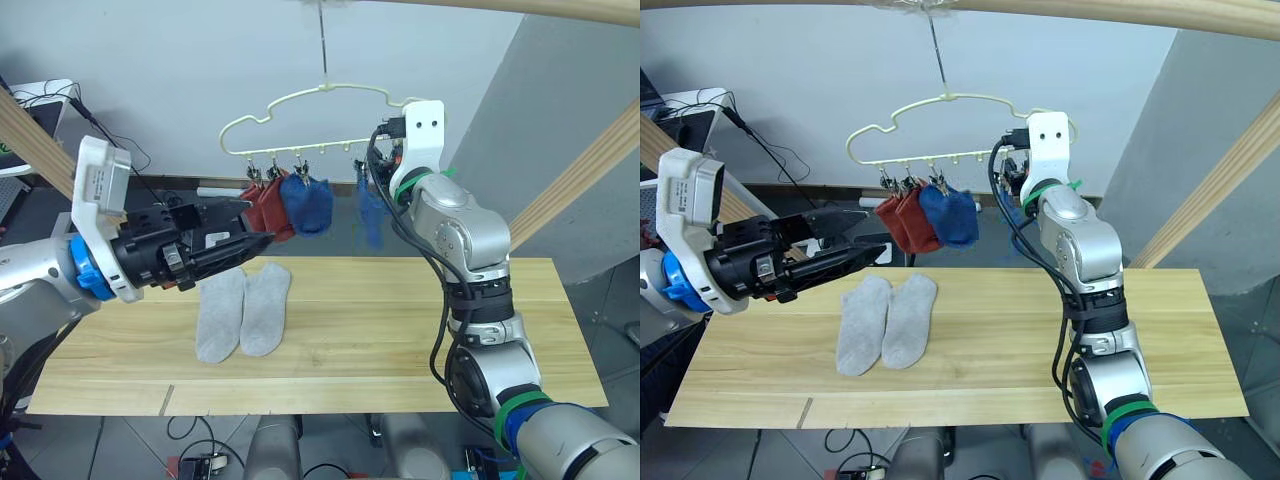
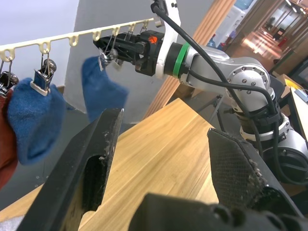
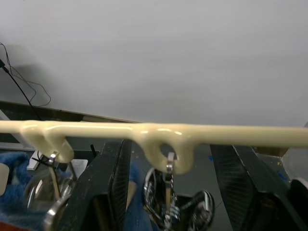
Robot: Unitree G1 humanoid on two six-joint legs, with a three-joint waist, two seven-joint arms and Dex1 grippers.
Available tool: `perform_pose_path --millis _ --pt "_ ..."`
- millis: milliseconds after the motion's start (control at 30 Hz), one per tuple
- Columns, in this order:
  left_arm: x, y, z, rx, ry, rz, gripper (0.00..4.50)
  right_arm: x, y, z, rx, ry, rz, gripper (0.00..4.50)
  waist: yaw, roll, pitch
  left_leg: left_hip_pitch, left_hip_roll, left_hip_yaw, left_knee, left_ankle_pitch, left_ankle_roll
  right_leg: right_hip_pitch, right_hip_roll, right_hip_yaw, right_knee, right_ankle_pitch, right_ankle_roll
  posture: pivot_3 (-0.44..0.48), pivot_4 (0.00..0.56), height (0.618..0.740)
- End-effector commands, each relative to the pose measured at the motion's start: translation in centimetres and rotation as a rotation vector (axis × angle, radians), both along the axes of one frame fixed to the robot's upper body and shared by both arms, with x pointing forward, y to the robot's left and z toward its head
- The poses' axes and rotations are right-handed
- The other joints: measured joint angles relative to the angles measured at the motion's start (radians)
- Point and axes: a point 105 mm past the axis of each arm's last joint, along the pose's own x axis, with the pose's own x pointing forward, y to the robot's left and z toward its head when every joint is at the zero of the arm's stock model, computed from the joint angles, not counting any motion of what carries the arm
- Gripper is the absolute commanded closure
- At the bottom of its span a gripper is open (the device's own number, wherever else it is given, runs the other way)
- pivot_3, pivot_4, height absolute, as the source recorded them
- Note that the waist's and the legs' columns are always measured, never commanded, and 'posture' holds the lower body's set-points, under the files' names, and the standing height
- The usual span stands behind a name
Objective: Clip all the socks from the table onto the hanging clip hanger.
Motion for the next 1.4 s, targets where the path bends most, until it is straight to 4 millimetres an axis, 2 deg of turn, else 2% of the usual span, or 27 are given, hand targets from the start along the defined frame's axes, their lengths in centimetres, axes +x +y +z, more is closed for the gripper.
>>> perform_pose_path --millis 33,367,733,867,1133,1233,1400 --pt "-0.5 -0.3 0.7 0.006 -0.049 -0.008 1.28 -0.3 0.2 2.3 0.020 -0.079 -0.001 1.96 0.000 0.000 0.000 0.000 0.000 0.000 0.000 0.000 0.000 0.000 0.000 0.000 0.000 0.000 0.000 -0.035 0.242 0.740" --pt "-0.4 -0.5 0.6 0.004 -0.046 -0.011 1.28 -0.7 -0.5 1.8 0.007 -0.057 -0.030 1.96 0.000 0.000 0.000 0.000 0.000 0.000 0.000 0.000 0.000 0.000 0.000 0.000 0.000 0.000 0.000 -0.048 0.250 0.740" --pt "-0.3 -0.7 0.3 -0.002 -0.039 -0.017 1.28 -2.0 -1.3 0.3 -0.018 0.002 -0.057 1.96 0.000 0.000 0.000 0.000 0.000 0.000 0.000 0.000 0.000 0.000 0.000 0.000 0.000 0.000 0.000 -0.058 0.263 0.740" --pt "-0.2 -0.7 -1.7 0.044 -0.006 0.006 1.28 -4.2 -3.0 -1.7 -0.081 0.045 -0.037 1.96 0.002 0.000 0.000 0.000 0.000 0.000 0.000 0.000 0.000 0.000 0.000 0.000 -0.001 0.000 0.000 -0.078 0.266 0.740" --pt "0.3 -0.7 -3.3 -0.016 0.016 0.038 1.28 -7.4 -3.7 -3.0 -0.136 0.083 0.035 1.96 -0.004 0.000 0.000 0.003 0.001 0.000 0.001 0.000 0.001 0.002 0.001 0.001 0.000 0.000 0.000 -0.111 0.267 0.740" --pt "0.7 -0.3 -5.0 -0.047 0.025 0.099 1.28 -9.6 -4.6 -3.9 -0.173 0.102 0.138 1.96 -0.004 0.001 -0.001 0.004 0.000 0.001 0.000 0.001 0.002 0.003 0.000 0.001 -0.001 0.000 0.000 -0.136 0.268 0.740" --pt "1.4 1.2 -7.4 -0.079 0.010 0.243 1.28 -12.5 -5.8 -7.3 -0.233 0.153 0.270 1.96 -0.002 0.000 -0.001 0.003 -0.001 0.001 0.000 0.001 0.002 0.004 -0.001 0.001 -0.002 0.000 0.000 -0.156 0.265 0.740"
